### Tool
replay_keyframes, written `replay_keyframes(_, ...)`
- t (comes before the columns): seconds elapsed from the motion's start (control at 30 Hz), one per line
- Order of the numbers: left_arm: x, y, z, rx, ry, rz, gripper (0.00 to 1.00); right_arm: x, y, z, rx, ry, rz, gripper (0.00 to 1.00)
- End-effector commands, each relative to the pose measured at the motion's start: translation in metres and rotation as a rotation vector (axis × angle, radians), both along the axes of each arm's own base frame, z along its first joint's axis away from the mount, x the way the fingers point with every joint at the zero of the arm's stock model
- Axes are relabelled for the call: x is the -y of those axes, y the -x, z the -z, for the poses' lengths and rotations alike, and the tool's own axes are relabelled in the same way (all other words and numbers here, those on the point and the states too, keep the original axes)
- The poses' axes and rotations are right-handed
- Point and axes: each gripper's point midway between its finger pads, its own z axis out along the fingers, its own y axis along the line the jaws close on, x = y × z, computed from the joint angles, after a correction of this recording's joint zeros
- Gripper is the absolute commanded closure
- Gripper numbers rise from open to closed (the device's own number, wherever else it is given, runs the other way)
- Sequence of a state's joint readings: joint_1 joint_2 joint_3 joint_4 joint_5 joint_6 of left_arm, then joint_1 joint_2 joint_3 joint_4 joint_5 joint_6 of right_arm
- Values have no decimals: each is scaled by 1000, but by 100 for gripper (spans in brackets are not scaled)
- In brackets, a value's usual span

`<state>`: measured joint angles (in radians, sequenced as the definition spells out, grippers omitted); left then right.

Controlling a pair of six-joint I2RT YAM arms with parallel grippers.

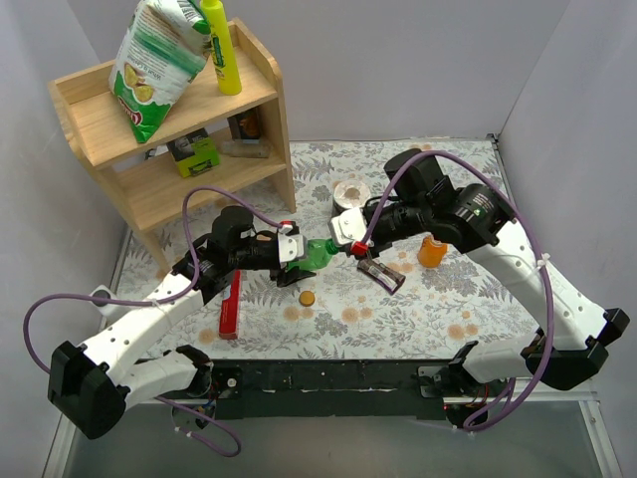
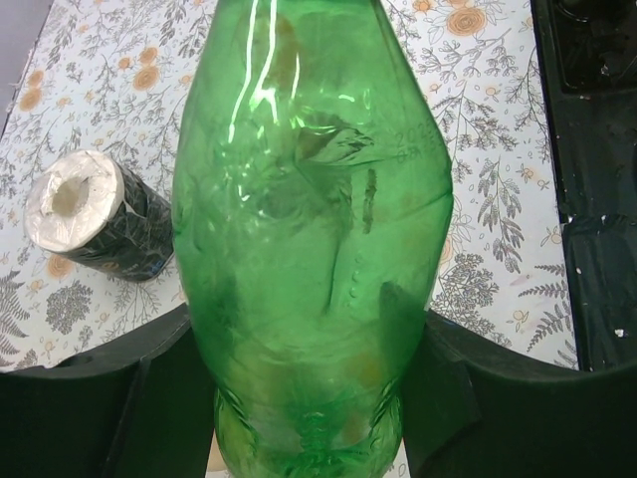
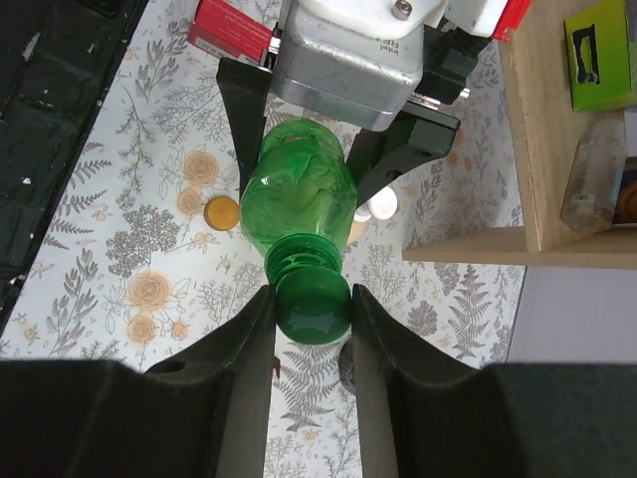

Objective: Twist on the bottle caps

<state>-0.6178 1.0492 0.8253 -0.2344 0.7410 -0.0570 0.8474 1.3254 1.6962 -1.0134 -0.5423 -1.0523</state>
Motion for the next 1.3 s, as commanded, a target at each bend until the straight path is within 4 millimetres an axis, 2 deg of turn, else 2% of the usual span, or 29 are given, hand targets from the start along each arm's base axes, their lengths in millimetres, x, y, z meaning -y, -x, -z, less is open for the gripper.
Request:
replay_keyframes(0.0, 4, 2, -22, 96, 62, 23, 100, -3, 9, 2, 4, -8, -50, 69)
replay_keyframes(0.27, -2, -5, -31, 216, 158, -50, 100, -4, 19, 7, -57, 8, -85, 69)
replay_keyframes(0.73, 5, -9, -33, 183, 156, -36, 100, -17, 11, 0, -27, -50, -88, 69)
replay_keyframes(1.03, 2, -14, -36, 220, 184, -77, 100, -15, 10, 12, -29, -9, -85, 69)
replay_keyframes(1.27, -2, -24, -36, 269, 212, -136, 100, -17, 5, 37, -140, 78, -26, 70)
